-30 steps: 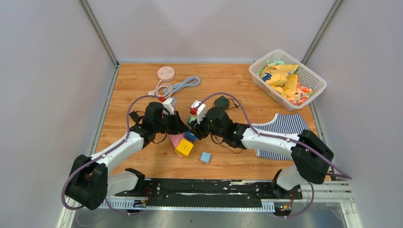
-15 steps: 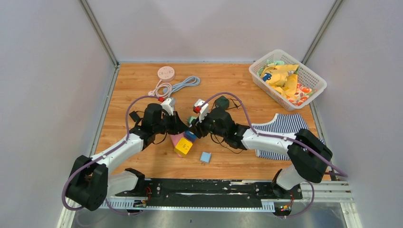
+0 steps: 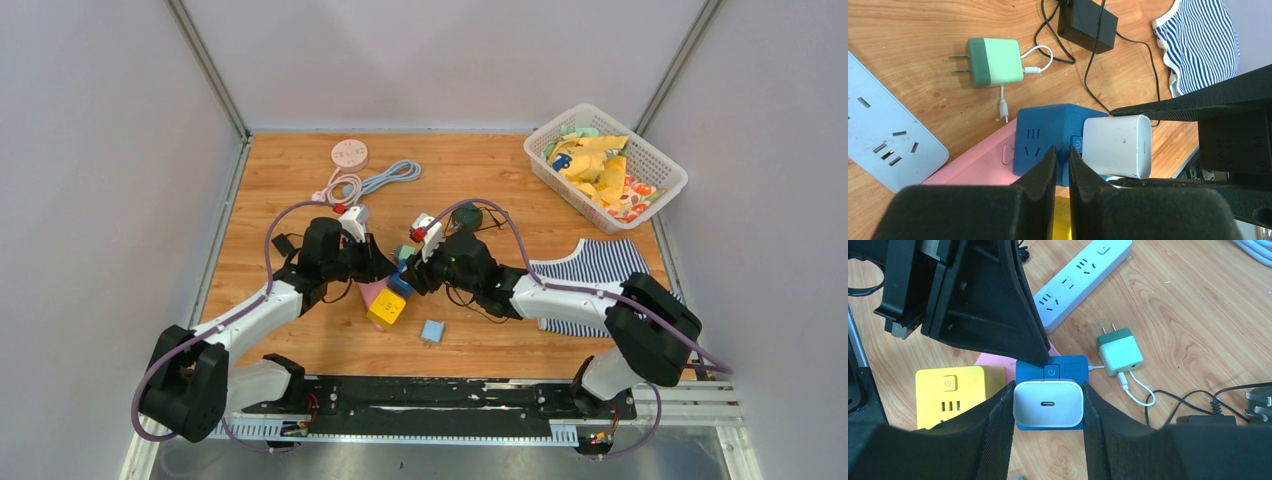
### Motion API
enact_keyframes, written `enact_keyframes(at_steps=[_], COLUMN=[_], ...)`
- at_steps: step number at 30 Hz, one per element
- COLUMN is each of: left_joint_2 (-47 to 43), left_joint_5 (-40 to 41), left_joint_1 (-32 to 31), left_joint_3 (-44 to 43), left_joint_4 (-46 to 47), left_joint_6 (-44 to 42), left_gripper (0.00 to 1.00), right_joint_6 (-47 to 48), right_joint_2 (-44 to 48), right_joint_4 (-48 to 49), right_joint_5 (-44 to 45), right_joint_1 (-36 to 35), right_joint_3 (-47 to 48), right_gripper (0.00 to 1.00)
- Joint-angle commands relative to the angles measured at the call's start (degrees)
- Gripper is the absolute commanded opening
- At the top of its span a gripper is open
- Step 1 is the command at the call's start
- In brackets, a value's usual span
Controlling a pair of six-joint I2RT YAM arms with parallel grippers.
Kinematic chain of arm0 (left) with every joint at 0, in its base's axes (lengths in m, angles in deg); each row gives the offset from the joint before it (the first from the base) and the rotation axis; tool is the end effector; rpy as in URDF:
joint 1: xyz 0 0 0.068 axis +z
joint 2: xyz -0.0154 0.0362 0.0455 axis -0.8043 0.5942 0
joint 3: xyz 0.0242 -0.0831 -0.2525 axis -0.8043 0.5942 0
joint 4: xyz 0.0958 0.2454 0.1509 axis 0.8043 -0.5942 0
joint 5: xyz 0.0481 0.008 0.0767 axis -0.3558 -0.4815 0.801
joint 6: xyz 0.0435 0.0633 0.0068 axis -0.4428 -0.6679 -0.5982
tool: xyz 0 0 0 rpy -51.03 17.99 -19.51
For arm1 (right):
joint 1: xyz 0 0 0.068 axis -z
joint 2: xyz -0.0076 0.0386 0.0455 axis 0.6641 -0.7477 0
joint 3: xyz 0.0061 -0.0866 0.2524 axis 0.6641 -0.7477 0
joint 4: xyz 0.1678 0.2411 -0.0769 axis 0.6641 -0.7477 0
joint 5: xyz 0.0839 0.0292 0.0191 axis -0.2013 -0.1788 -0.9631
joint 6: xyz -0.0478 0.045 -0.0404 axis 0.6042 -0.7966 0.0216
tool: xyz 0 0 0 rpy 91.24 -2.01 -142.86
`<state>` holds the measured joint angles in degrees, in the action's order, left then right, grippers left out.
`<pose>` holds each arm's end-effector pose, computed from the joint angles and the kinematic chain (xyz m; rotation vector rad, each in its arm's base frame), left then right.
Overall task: Insert the plug
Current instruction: Insert the plug into the socket, then pick up the plug from the center of the board.
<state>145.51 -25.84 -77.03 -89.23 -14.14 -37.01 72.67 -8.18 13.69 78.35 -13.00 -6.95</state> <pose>0.2633 -0.1431 0.1492 0.1506 2.2588 -0.9495 0.2204 0.3243 0.1813 -0.9155 1.7199 0.8063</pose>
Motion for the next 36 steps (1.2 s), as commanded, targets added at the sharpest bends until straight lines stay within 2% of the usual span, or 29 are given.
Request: enact_keyframes(at_steps=[1,8,14,17,22,23,27,34,36], left_joint_2=[4.65,3.19,0.42,-0.13,-0.49,-0.62,-1.64,-4.62,-6.38], left_joint_5=[5.44,4.63,6.29,6.75,8.28,8.54,9.63,13.84,14.82], left_joint_1=[-0.6,-0.6,-0.6,-0.6,-0.58,-0.53,-0.51,-0.51,-0.51], left_joint_3=[4.7,4.0,0.09,-2.16,-6.67,-7.55,-10.39,-15.03,-15.36], left_joint_4=[-11.0,-11.58,-14.13,-14.74,-17.24,-17.73,-19.65,-26.82,-28.07], left_joint_6=[-2.5,-1.42,0.41,1.51,1.71,1.54,0.75,-5.05,-6.16], left_gripper=[0.11,0.12,0.27,0.35,0.46,0.48,0.54,0.61,0.64], right_joint_6=[-1.98,-1.02,-1.17,-0.76,-0.21,-0.07,0.47,-0.94,-1.22], right_joint_2=[-5.66,-6.97,-3.08,0.69,5.92,6.72,10.45,13.19,12.78], right_joint_4=[-17.31,-20.84,-27.9,-32.36,-35.87,-36.52,-37.96,-37.11,-35.85], right_joint_5=[-1.35,-1.22,1.74,1.88,0.91,0.85,0.11,-1.09,-1.48], right_joint_1=[-0.32,-0.26,0.24,0.47,1.17,1.29,1.34,0.77,-0.28], right_joint_3=[-4.6,0.03,5.12,10.03,14.87,15.27,12.84,3.67,1.81], right_gripper=[0.0,0.0,0.0,0.29,0.86,0.91,0.92,0.73,0.71])
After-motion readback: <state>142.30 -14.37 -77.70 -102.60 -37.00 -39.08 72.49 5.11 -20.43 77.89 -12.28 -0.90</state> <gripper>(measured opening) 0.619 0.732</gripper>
